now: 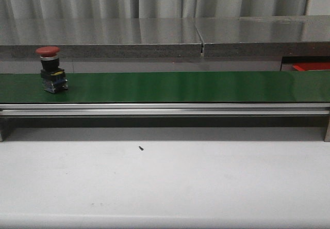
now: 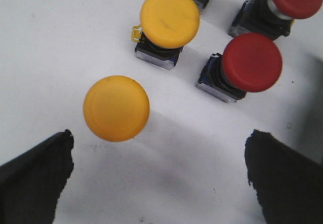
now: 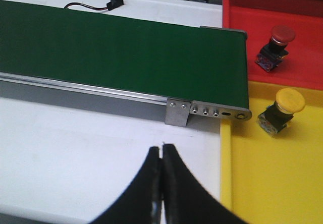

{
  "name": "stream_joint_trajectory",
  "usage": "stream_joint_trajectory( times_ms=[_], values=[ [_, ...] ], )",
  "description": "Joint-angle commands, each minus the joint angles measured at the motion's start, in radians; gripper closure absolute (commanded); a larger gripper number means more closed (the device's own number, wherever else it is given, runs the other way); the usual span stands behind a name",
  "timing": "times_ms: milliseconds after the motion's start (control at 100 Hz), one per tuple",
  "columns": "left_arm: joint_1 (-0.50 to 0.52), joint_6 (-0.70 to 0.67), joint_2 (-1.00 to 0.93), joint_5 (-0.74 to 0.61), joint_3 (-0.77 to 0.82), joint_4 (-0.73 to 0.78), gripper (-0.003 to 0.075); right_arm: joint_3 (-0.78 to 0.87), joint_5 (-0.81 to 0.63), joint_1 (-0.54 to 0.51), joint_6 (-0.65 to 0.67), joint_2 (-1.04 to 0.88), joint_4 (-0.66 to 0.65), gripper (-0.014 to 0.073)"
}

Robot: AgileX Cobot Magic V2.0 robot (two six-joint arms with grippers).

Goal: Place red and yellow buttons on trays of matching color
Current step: 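Move the left gripper back over a yellow-capped button, then grasp the yellow button and set it on the conveyor, left gripper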

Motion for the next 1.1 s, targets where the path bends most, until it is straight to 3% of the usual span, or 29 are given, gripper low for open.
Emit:
stream_joint_trajectory(
  times_ms=[0, 280, 740, 1090],
  values=[
    [0.002, -0.025, -0.017, -0.048, -0.056, -0.003, 0.0059, -0.025, -0.064, 0.001, -0.008, -0.002, 0.016, 0.0662],
    [0.002, -0.065, 0.056, -0.049, -0.137, 0.043, 0.006, -0.025, -0.064, 0.001, -0.008, -0.002, 0.016, 0.0662],
    [0.053, -0.089, 0.088, -0.056, -0.142, 0.026, 0.0063, -0.025, -0.064, 0.001, -0.008, -0.002, 0.016, 0.0662],
    [0.055, -0.089, 0.088, -0.046, -0.142, 0.003, 0.0292, -0.025, -0.064, 0.001, -0.008, -0.002, 0.016, 0.0662]
  ],
)
